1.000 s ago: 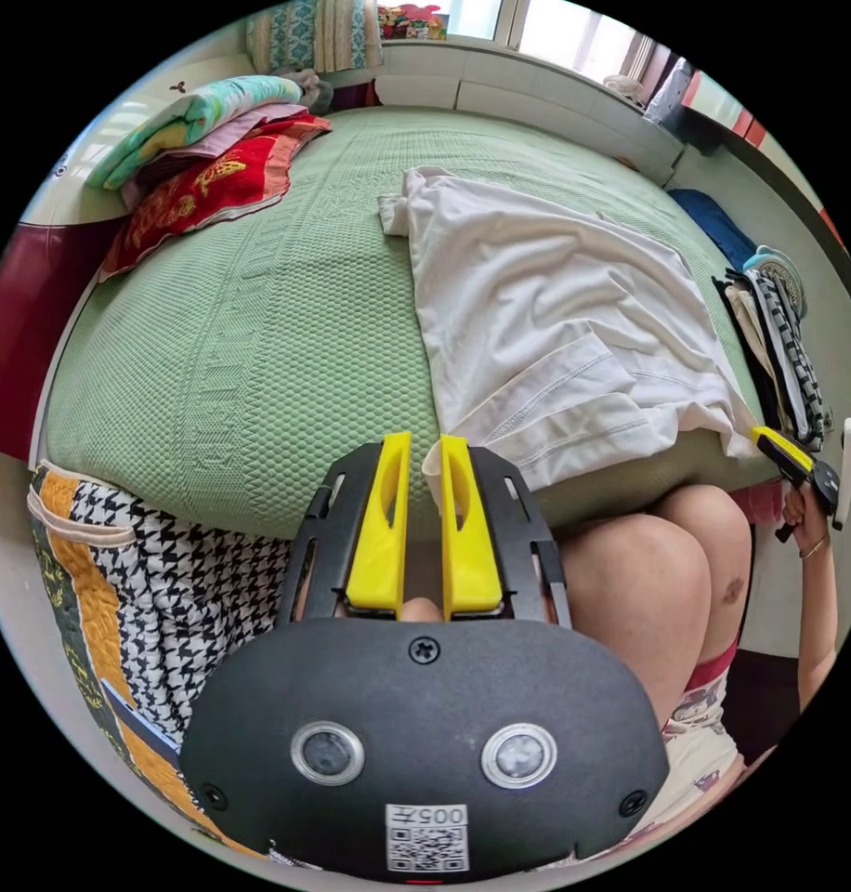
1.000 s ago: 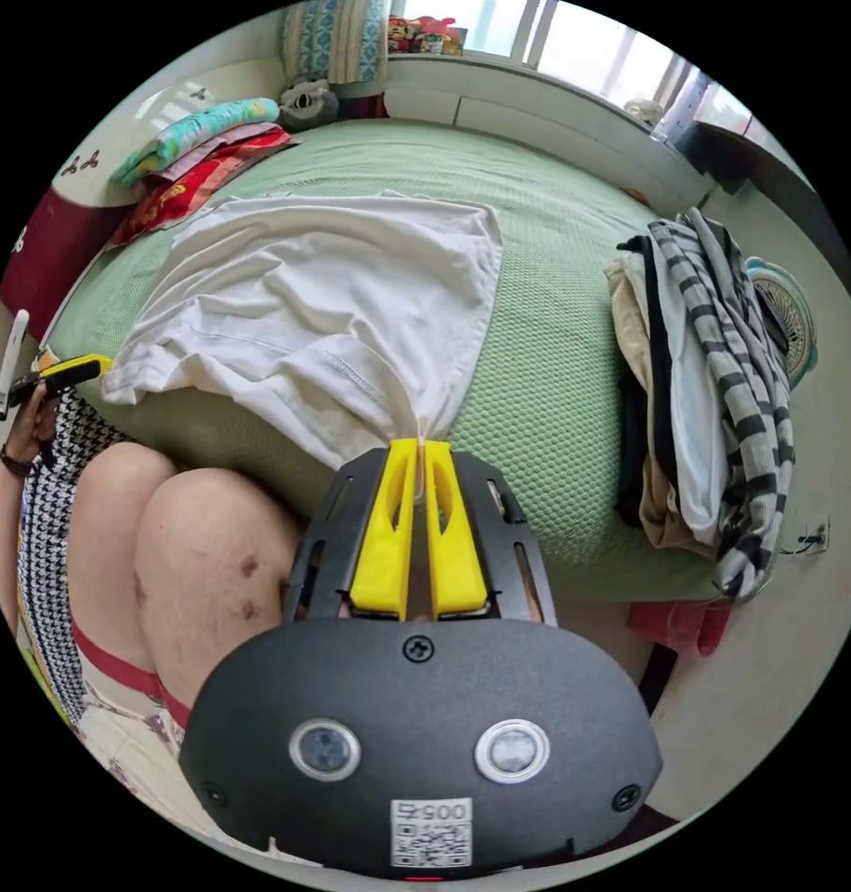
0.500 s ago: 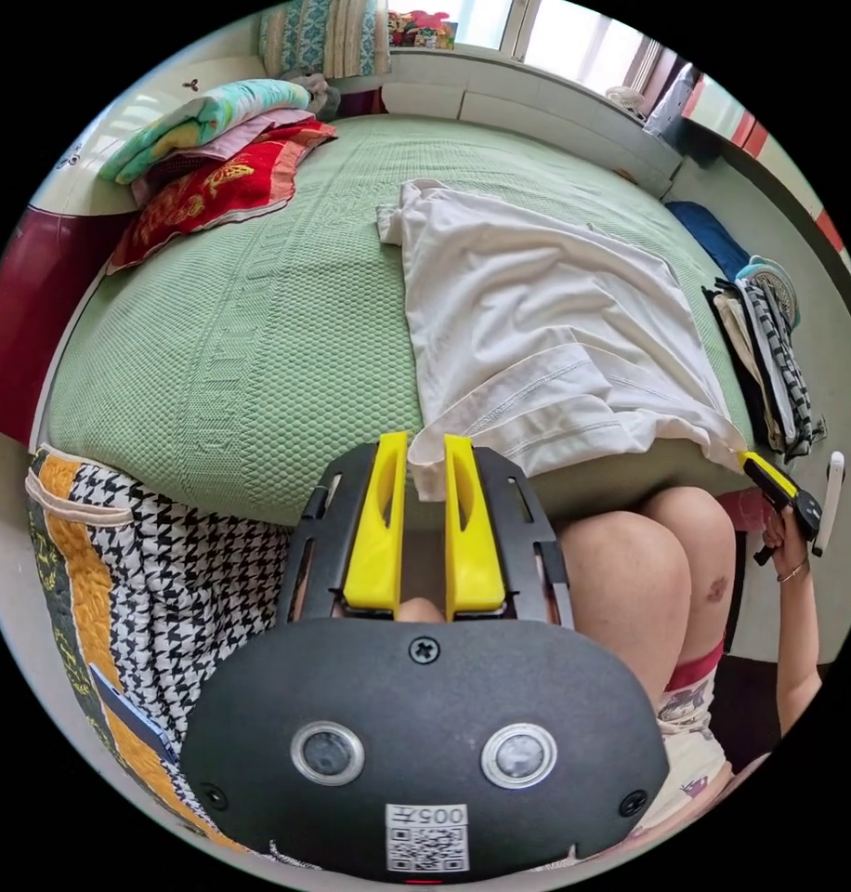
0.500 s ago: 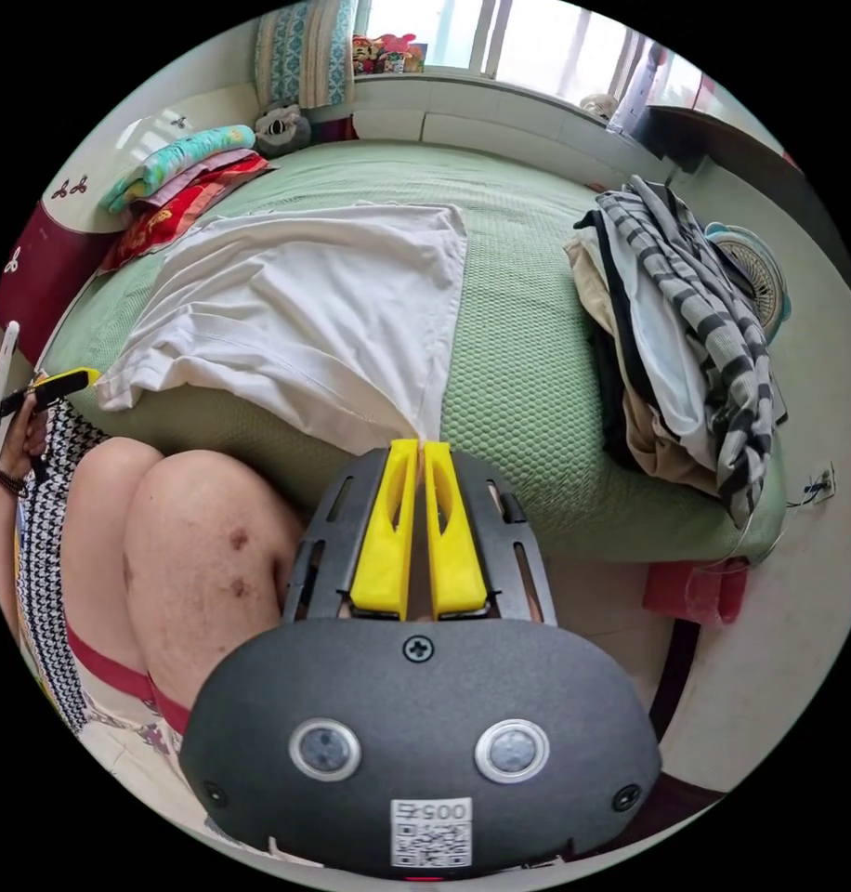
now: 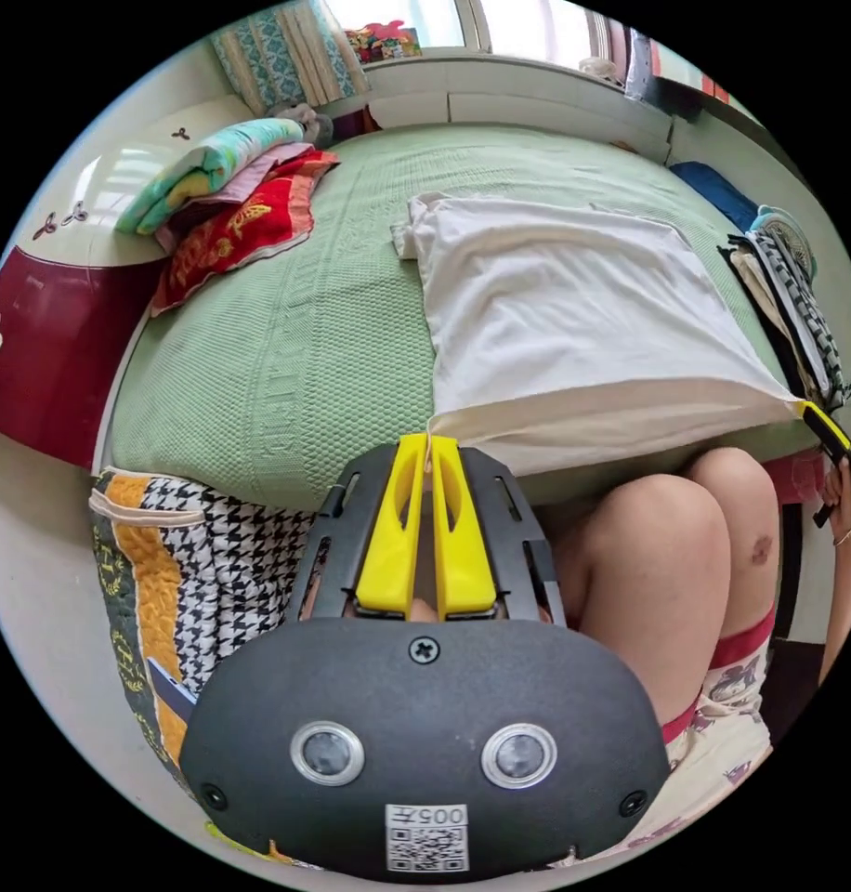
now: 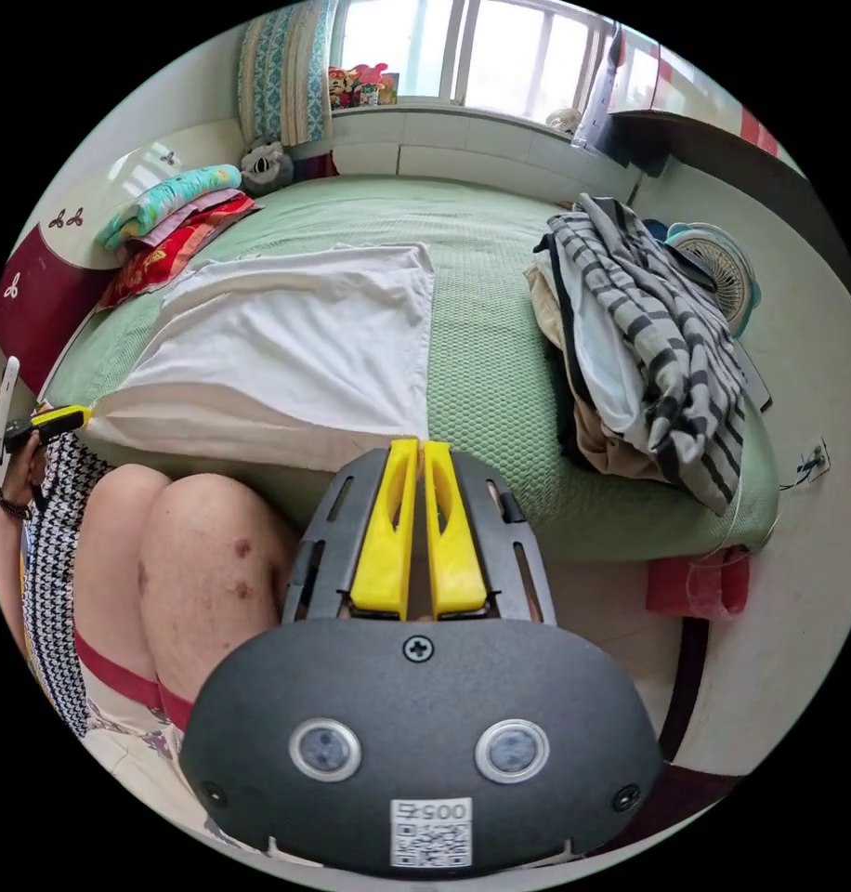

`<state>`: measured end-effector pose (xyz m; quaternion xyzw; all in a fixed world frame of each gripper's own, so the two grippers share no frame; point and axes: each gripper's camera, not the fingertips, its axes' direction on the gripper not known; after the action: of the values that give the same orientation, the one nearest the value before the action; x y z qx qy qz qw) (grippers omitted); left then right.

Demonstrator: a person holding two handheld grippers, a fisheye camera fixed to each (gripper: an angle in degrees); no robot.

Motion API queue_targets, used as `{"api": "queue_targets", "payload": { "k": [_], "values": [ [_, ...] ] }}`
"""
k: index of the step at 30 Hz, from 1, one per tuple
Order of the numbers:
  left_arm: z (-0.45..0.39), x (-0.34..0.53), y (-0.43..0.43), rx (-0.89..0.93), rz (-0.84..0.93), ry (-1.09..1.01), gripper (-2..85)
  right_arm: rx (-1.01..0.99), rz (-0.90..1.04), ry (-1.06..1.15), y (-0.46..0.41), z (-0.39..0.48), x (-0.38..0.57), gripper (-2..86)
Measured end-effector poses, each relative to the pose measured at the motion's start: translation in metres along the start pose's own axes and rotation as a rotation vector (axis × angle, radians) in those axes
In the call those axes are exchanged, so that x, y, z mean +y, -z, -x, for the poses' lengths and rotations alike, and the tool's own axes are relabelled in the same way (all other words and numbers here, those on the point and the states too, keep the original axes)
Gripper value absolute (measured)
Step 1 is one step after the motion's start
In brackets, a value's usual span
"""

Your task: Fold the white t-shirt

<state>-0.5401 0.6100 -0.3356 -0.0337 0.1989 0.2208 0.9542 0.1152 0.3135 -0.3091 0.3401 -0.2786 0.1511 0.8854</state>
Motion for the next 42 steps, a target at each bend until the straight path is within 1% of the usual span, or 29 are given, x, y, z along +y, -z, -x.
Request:
{"api": "queue_targets", "payload": {
  "k": [7, 15, 20, 25, 32, 37, 42],
  "values": [
    [0.014, 0.079, 0.118, 0.028, -0.189, 0.058, 0.2, -0.013, -0.124, -0.036, 0.091, -0.027, 0.031, -1.6],
    [0.019, 0.172, 0.228, 0.067, -0.302, 0.123, 0.2, -0.022, -0.195, -0.061, 0.201, -0.045, 0.08, -1.6],
    [0.025, 0.221, 0.293, 0.093, -0.389, 0.161, 0.2, -0.061, -0.271, -0.103, 0.281, -0.061, 0.113, -1.6],
    [0.03, 0.269, 0.349, 0.092, -0.46, 0.184, 0.2, -0.086, -0.314, -0.111, 0.335, -0.069, 0.138, -1.6],
    [0.035, 0.308, 0.379, 0.103, -0.486, 0.205, 0.1, -0.061, -0.328, -0.093, 0.372, -0.069, 0.166, -1.6],
    [0.039, 0.315, 0.374, 0.13, -0.443, 0.226, 0.1, -0.121, -0.286, -0.119, 0.367, -0.079, 0.171, -1.6],
    [0.037, 0.31, 0.37, 0.116, -0.422, 0.225, 0.1, -0.109, -0.27, -0.123, 0.359, -0.079, 0.17, -1.6]
  ]
}}
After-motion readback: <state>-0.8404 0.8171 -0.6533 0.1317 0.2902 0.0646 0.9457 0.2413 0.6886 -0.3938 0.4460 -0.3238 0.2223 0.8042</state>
